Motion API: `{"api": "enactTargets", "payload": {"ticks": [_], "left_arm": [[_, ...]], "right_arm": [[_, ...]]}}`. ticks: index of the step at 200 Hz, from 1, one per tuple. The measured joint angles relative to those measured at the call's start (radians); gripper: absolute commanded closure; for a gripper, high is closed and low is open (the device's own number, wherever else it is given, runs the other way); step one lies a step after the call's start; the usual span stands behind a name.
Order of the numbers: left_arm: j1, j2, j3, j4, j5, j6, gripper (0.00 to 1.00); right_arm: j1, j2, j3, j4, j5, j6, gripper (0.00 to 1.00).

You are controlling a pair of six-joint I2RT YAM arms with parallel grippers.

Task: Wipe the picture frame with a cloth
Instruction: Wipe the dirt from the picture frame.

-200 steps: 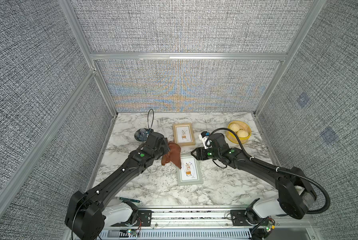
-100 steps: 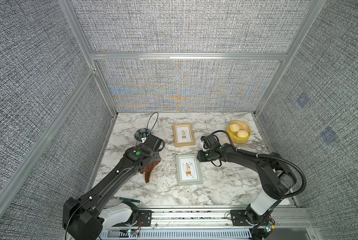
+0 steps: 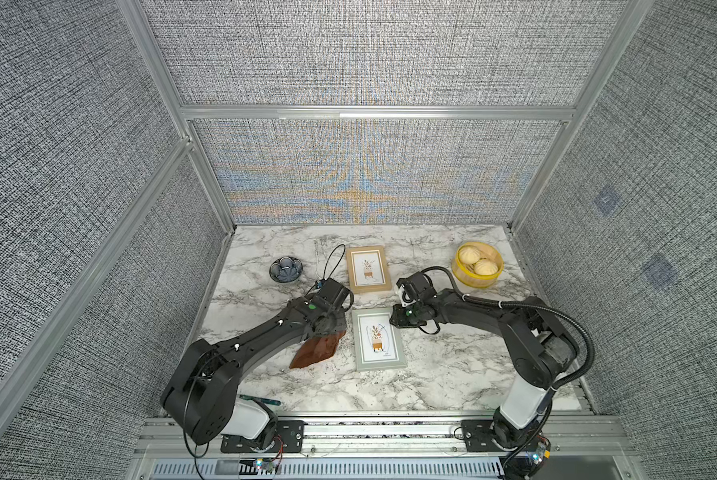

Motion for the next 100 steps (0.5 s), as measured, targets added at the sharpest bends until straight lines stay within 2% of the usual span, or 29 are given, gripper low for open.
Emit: {"api": "enactTargets", "payload": {"ticks": [57, 100], "left_arm": [[-0.010, 0.081, 0.003, 0.174, 0.115, -0.021, 1.00], [-0.016, 0.167, 0.048, 0.211, 0.136, -0.022, 1.00]], "right_arm": [[-0.003, 0.003, -0.005, 0.038, -0.010, -0.001, 0.81], [-0.003, 0.003, -0.006, 0.040, -0.006, 0.000, 0.84]]}}
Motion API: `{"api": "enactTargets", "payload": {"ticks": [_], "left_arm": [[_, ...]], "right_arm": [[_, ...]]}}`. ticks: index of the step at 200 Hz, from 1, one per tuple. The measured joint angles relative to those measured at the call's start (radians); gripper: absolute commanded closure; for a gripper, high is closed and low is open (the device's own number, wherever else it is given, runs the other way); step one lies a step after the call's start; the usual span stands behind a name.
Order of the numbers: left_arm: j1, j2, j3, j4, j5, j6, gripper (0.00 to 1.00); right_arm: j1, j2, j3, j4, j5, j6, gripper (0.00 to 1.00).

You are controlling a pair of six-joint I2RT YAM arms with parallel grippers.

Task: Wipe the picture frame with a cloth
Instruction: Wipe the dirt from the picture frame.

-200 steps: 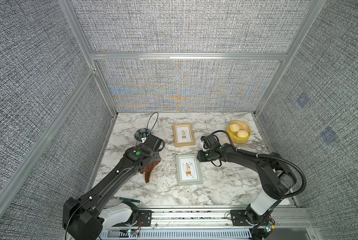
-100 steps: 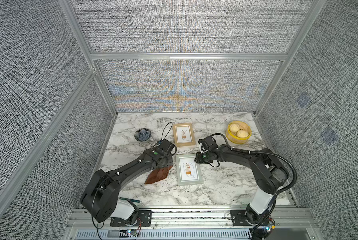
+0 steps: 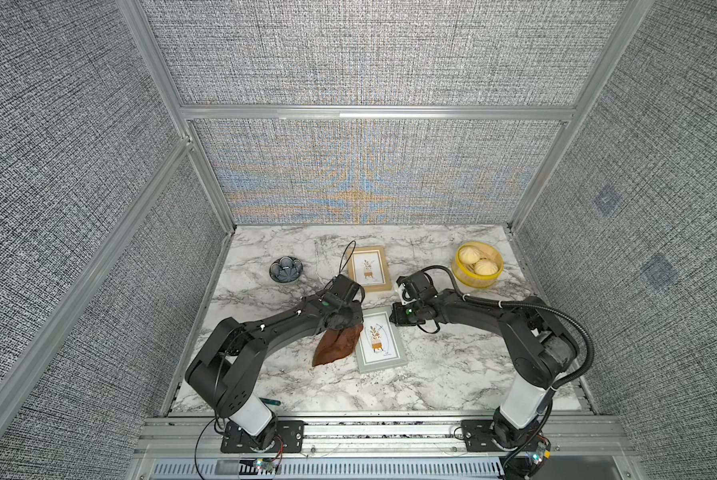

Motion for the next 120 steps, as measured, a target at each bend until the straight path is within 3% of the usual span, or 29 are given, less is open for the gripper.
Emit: {"api": "enactTargets", "payload": {"ticks": [58, 120], "left_arm": [[-0.012, 0.047, -0.007, 0.008, -0.034, -0.037, 1.00], [-0.050, -0.003, -0.107, 0.091, -0.047, -0.090, 1.00]], "right_arm": [[0.021, 0.025, 0.005, 0.050, 0.035, 0.071, 0.87], [0.039, 0.048, 0.015, 0.058, 0.076, 0.132, 0.85]]}}
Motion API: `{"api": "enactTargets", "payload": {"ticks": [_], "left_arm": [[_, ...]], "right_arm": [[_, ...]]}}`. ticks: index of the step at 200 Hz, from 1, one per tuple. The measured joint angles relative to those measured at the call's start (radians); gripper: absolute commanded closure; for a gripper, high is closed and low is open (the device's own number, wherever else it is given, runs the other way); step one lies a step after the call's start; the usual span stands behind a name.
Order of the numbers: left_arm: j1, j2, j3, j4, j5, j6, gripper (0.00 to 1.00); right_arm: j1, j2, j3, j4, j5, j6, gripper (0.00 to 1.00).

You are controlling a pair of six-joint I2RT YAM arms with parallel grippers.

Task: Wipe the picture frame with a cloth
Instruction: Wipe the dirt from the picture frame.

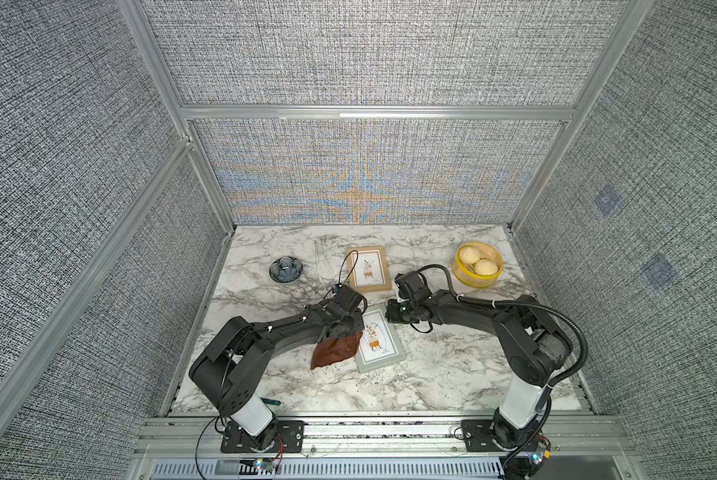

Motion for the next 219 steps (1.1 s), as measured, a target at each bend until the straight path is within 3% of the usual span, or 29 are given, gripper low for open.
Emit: {"api": "enactTargets", "payload": {"ticks": [57, 163, 200, 219], "left_arm": [[-0.012, -0.026, -0.019, 0.000, 0.025, -0.030, 1.00], [-0.152, -0.175, -0.175, 0.045, 0.040, -0.148, 1.00], [-0.137, -0.239, -0.064, -0.237, -0.013, -0.138, 1.00], [-0.113, -0.247, 0.024, -0.366, -0.081, -0.102, 1.00]], "right_arm": [[0.005, -0.023, -0.009, 0.014, 0.030, -0.001, 0.82], [0.007, -0.061, -0.063, 0.034, 0.062, 0.059, 0.85], [0.005, -0.117, -0.084, -0.027, 0.117, 0.071, 0.84], [0.003, -0.149, -0.083, -0.093, 0.128, 0.051, 0.77]]}}
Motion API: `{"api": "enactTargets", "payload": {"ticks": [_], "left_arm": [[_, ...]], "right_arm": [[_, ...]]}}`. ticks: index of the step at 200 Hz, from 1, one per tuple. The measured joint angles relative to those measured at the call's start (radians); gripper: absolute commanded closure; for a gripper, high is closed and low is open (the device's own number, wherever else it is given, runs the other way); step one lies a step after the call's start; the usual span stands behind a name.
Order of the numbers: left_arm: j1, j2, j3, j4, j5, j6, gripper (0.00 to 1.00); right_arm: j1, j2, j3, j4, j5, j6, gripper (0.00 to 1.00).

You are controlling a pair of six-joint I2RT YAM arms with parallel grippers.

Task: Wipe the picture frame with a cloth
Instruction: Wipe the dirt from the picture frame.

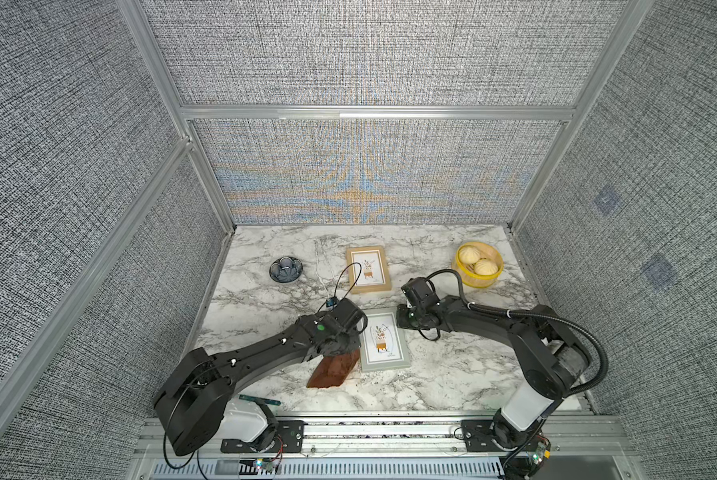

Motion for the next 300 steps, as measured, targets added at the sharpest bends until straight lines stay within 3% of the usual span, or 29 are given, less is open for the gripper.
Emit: {"api": "enactTargets", "payload": {"ticks": [27, 78, 152, 259, 300], "left_arm": [[0.031, 0.019, 0.068, -0.117, -0.070, 0.048, 1.00], [0.036, 0.093, 0.117, -0.142, -0.095, 0.108, 1.00], [0.036, 0.220, 0.192, -0.063, -0.076, 0.164, 1.00], [0.055, 0.443, 0.357, -0.013, -0.071, 0.190, 1.00], [0.061, 0.485, 0.357, -0.004, -0.075, 0.183, 1.00]], "right_arm": [[0.001, -0.022, 0.023, -0.019, -0.029, -0.030, 0.63], [0.000, 0.039, 0.059, -0.081, -0.031, -0.064, 0.60], [0.000, 0.068, 0.079, -0.074, -0.024, -0.089, 0.75], [-0.007, 0.061, 0.024, 0.026, -0.037, -0.079, 0.81], [-0.011, 0.066, 0.011, 0.047, -0.042, -0.052, 0.86]]}}
